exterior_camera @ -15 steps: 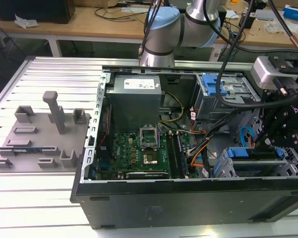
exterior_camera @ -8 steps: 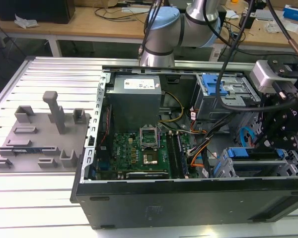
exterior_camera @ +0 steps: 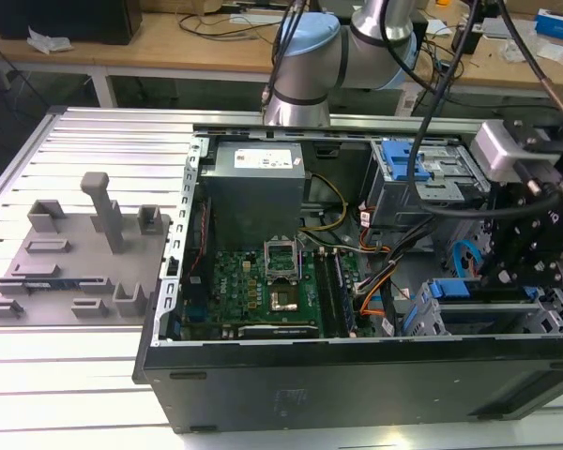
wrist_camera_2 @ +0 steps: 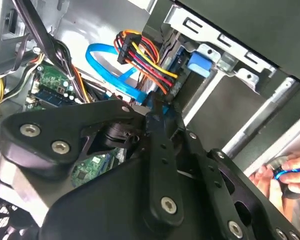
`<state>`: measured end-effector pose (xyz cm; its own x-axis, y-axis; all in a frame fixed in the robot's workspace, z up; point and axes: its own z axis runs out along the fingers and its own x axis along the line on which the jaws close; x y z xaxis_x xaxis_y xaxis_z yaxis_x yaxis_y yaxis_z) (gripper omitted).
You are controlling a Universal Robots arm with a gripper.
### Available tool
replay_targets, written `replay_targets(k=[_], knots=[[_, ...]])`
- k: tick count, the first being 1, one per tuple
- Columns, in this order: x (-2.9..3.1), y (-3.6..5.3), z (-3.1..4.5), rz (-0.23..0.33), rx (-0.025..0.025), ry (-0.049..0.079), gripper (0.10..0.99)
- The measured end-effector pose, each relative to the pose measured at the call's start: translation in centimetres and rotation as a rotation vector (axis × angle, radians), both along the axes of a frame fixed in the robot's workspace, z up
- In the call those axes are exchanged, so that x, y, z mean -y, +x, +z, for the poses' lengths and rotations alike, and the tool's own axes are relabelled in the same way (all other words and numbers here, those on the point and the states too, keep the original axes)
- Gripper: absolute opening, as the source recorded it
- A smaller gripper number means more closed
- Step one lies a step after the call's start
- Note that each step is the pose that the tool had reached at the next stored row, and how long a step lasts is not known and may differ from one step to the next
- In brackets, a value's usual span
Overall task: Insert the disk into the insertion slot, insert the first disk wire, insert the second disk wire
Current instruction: 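Insert the second disk wire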
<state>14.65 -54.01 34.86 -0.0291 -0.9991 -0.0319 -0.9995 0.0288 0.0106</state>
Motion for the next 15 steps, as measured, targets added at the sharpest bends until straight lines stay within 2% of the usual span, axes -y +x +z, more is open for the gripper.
replay_targets(k=[1,3,4,6,7,9,15], knots=[[-0.01,0.00,0.88,0.000,0.0007,0.000,0.235],[-0.03,0.00,1.80,0.000,0.0016,0.000,0.235],[-0.08,0.00,2.62,0.000,0.0022,0.000,0.235],[-0.39,-0.01,3.99,0.000,0.0028,-0.003,0.235],[-0.50,-0.01,4.12,0.000,0.0029,-0.003,0.235],[-0.50,-0.01,4.13,0.000,0.0029,-0.004,0.106],[-0.50,-0.01,4.14,0.000,0.0029,-0.004,0.106]])
